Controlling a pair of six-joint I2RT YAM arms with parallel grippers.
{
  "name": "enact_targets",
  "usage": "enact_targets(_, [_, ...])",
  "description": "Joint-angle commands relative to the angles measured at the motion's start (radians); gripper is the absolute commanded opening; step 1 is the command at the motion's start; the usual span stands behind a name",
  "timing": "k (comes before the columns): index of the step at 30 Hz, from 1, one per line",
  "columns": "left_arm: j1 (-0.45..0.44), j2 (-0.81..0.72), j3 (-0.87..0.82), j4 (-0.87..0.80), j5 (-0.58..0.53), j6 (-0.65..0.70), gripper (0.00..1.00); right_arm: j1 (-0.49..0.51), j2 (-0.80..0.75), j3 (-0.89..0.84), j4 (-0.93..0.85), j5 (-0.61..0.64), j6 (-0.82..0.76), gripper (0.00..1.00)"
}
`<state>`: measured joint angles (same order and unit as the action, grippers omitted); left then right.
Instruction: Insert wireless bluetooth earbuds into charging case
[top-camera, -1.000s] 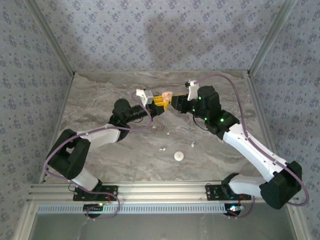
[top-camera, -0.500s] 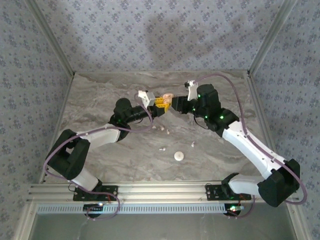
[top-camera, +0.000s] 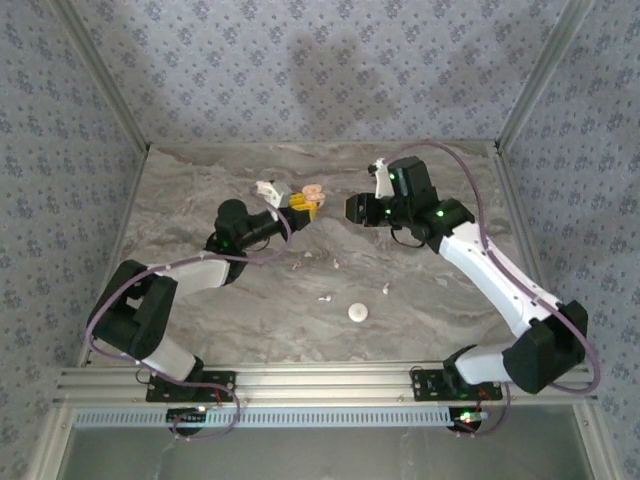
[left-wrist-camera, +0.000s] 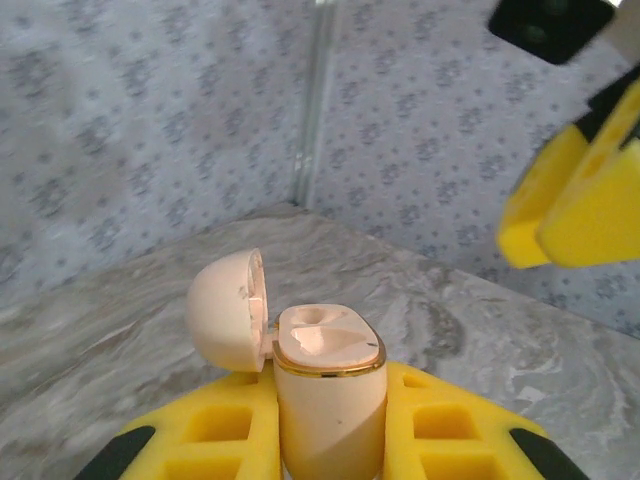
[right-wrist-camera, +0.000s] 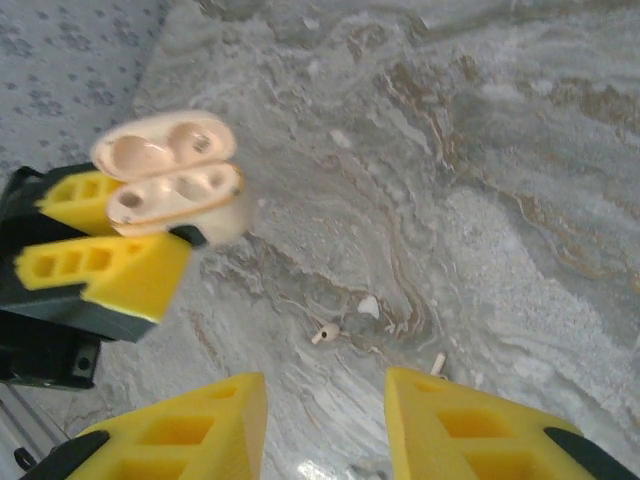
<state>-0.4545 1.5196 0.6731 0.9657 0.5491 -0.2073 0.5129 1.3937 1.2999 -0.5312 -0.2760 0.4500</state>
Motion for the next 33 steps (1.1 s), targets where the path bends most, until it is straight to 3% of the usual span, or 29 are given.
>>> enact_targets(1, [0.041, -0.086, -0.042, -0.005, -0.069, -0.047, 0.13, 0.012, 0.095, 0.107, -0.185, 0.039, 0.104, 0.38])
enact_targets(6, [0.094, -0.173, -0.102, -0.091, -0.123, -0.047, 0.13, 0.076, 0.283, 0.238, -0.295, 0.04, 0.346, 0.4])
enact_targets(13, [0.146, -0.291, -0.192, -0.164, -0.179, -0.037, 0.13, 0.171, 0.514, 0.363, -0.319, 0.008, 0.466, 0.4])
enact_targets(21, [0.163, -0.404, -0.268, -0.237, -0.231, -0.012, 0.13, 0.227, 0.733, 0.51, -0.377, -0.015, 0.496, 0.39])
enact_targets(33, [0.166, -0.494, -0.297, -0.295, -0.265, 0.001, 0.13, 0.251, 0.86, 0.563, -0.368, -0.031, 0.518, 0.36])
